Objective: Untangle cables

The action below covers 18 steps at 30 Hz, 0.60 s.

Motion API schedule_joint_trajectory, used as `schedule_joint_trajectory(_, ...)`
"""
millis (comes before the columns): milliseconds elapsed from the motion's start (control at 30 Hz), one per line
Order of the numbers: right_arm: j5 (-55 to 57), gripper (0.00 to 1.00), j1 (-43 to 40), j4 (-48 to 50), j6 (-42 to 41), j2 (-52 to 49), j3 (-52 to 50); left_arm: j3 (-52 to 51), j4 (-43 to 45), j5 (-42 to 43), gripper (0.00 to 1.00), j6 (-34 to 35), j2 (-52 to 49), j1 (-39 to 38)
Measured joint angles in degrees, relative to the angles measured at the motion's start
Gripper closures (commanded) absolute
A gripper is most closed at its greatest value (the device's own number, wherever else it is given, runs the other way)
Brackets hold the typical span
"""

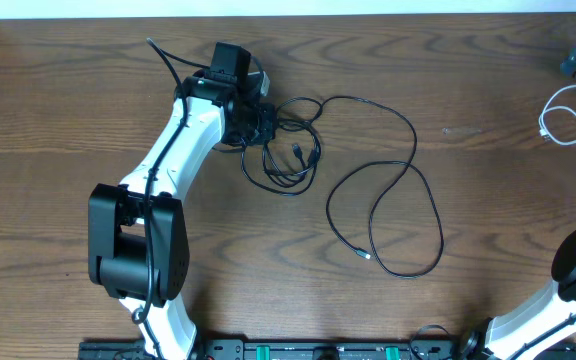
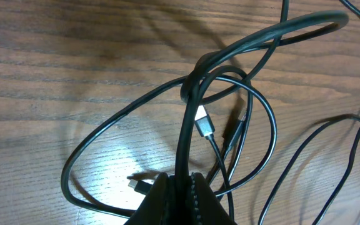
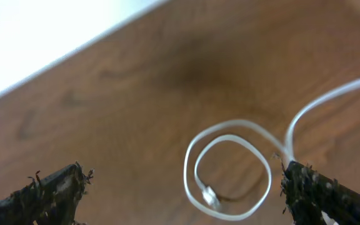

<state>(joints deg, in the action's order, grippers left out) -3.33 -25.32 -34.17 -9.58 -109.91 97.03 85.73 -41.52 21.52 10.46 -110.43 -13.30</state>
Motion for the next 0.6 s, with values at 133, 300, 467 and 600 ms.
schedule_joint_trajectory(133, 0.1, 0.01, 0.0, -8.2, 0.0, 0.0, 0.0, 0.0, 0.0, 0.0, 0.92, 0.0, 0.0, 0.0)
schedule_joint_trajectory(300, 2.0, 0.01, -0.6, -17.6, -2.3, 0.0, -0.1, 0.0, 0.0, 0.0, 0.92, 0.0, 0.0, 0.0)
schedule_joint_trajectory(467, 7.8, 0.01, -2.6, -23.0, -5.9, 0.0, -1.8, 0.0, 0.0, 0.0, 0.92, 0.0, 0.0, 0.0)
schedule_joint_trajectory(600, 9.8, 0.01, -4.6, -23.7, -6.8, 0.0, -3.7, 0.0, 0.0, 0.0, 0.92, 0.0, 0.0, 0.0)
